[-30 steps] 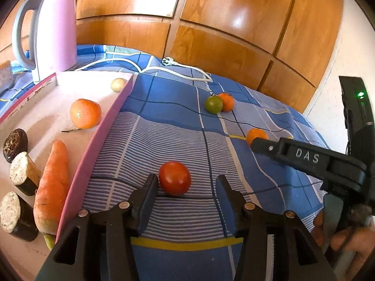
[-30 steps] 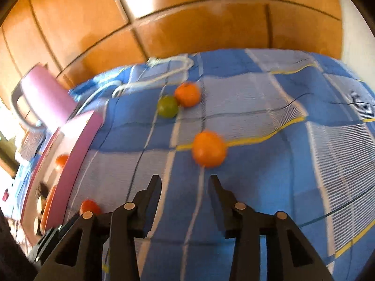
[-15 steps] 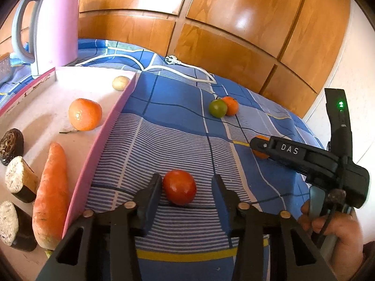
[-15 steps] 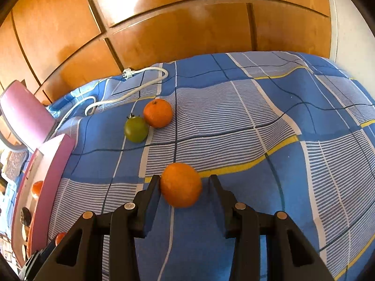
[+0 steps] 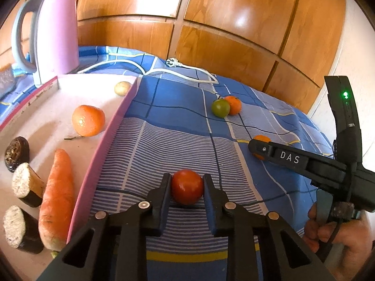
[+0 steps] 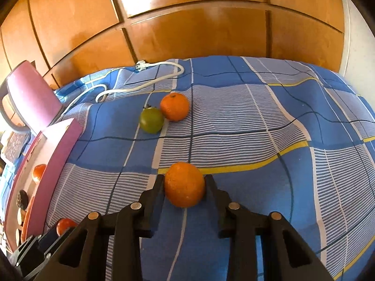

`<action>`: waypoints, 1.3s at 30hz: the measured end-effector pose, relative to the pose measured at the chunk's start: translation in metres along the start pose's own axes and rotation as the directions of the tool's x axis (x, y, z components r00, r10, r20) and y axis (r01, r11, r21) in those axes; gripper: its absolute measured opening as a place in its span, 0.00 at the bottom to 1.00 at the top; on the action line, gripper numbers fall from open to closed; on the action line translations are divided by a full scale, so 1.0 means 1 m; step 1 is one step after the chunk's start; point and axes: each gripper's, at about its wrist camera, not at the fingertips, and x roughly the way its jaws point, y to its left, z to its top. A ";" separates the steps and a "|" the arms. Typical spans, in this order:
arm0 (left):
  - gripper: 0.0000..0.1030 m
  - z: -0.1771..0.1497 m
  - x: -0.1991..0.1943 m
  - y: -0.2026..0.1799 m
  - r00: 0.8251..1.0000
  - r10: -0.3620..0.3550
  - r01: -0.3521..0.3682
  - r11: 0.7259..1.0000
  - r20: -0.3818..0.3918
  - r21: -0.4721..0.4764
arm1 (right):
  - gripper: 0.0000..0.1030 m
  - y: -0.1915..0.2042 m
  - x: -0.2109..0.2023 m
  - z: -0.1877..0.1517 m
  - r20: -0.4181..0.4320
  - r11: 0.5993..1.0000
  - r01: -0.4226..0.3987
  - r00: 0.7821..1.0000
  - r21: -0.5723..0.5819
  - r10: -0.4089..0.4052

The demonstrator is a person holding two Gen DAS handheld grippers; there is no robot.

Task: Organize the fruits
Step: 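Carry the tomato and mandarin over the pink tray and open the left gripper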

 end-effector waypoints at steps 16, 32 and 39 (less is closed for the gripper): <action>0.26 0.000 -0.054 0.009 0.987 0.087 -0.089 0.996 0.136 0.014 | 0.32 0.051 -0.017 -0.025 -0.028 0.981 -0.061 0.998 -0.182 0.057; 0.26 -0.005 -0.083 0.060 0.969 0.194 -0.162 0.967 0.155 -0.194 | 0.33 0.083 -0.044 -0.045 0.013 0.953 -0.152 0.987 -0.262 0.161; 0.26 -0.004 -0.093 0.086 0.963 0.227 -0.173 0.937 0.149 -0.304 | 0.33 0.103 -0.050 -0.057 0.007 0.933 -0.201 0.977 -0.298 0.212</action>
